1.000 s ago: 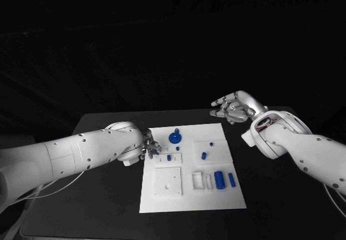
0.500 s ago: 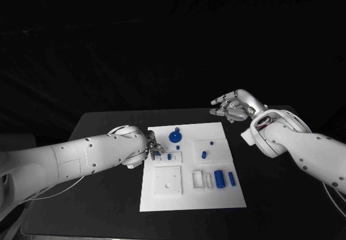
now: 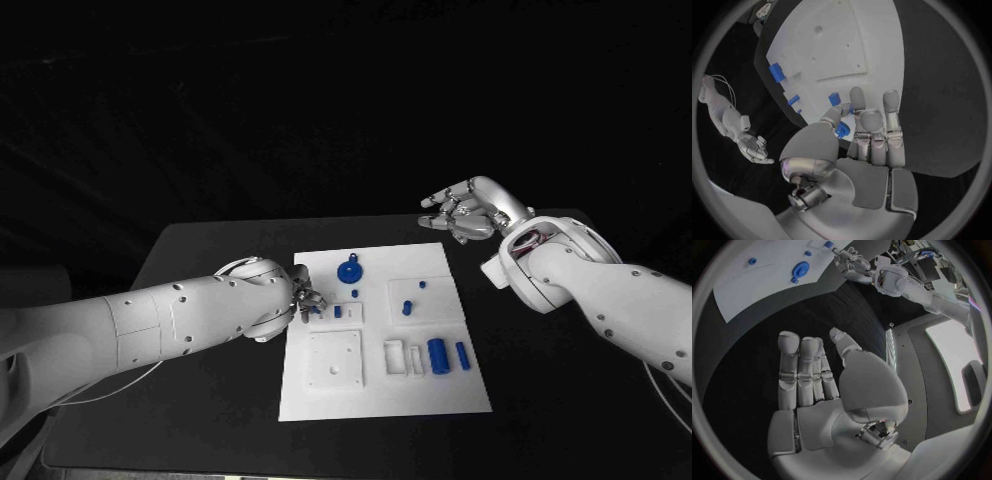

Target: Assemble the parts on the task board

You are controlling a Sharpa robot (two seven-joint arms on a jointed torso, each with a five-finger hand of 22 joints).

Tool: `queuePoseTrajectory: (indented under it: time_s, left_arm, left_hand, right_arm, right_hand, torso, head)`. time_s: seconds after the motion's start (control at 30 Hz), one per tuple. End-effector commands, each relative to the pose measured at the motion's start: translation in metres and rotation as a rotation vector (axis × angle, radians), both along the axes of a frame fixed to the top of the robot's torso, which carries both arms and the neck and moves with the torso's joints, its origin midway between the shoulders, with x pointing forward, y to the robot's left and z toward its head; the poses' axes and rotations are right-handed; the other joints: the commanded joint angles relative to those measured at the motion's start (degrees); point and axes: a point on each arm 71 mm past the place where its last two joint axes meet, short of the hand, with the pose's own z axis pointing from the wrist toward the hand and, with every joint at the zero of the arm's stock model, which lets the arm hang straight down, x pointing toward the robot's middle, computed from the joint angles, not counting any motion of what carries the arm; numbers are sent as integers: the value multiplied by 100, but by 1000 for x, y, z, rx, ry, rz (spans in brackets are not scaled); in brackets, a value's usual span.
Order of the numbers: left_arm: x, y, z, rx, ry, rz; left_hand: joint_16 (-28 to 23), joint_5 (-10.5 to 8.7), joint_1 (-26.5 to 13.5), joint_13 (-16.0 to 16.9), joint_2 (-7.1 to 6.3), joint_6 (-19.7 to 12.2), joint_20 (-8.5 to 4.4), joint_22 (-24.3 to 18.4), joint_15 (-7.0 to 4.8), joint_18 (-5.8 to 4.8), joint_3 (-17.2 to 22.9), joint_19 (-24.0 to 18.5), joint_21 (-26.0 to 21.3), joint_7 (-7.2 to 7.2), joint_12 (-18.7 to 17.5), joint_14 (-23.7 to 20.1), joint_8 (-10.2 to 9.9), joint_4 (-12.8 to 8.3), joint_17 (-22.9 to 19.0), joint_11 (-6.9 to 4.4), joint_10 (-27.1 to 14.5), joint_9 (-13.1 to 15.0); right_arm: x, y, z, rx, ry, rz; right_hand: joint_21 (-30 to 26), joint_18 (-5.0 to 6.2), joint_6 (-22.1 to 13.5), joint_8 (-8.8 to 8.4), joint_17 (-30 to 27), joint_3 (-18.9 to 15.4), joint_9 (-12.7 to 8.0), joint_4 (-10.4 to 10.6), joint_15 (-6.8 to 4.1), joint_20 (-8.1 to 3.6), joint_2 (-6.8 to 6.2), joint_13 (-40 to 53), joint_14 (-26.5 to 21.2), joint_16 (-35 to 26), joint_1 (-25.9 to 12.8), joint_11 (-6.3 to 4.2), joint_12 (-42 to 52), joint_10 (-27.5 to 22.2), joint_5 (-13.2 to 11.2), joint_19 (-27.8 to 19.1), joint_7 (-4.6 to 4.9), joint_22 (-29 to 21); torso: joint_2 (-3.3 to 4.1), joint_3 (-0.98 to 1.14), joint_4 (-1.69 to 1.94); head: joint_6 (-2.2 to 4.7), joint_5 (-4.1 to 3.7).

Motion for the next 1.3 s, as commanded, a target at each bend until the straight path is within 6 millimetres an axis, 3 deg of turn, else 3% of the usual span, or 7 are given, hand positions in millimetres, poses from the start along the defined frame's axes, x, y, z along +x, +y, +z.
queuePoseTrajectory:
  time_s: [0.03, 1.3]
  left_arm:
    - [-1, -4, 1, -9, -29, -15]
    - [-6, -7, -8, 1, 28, -67]
  left_hand:
    - [-24, -8, 48, -9, 17, 404, -20, 99, -4, -8, 317, 19, 22, -392, 13, 52, -24, -327, 9, -46, 249, -7]
    - [-55, -41, 98, -35, 16, 396, -12, 102, 4, -7, 305, -3, 11, -378, -19, 37, -54, -332, 11, -31, 243, -29]
  right_arm:
    - [0, 1, 0, -1, -1, 9]
    - [1, 3, -1, -1, 7, 12]
  right_hand:
    - [35, 93, 30, -26, -5, 28, 1, 7, 4, -13, -57, -11, 7, 31, 11, -17, 27, 20, 13, 30, 8, 333]
    - [61, 92, 39, -25, -3, 48, 1, 17, 2, -15, -64, -12, 9, 32, 7, -20, 34, 25, 22, 31, 5, 336]
  torso:
    - [-1, 0, 4]
    - [0, 2, -2]
  head:
    - [-4, -2]
    - [-20, 3]
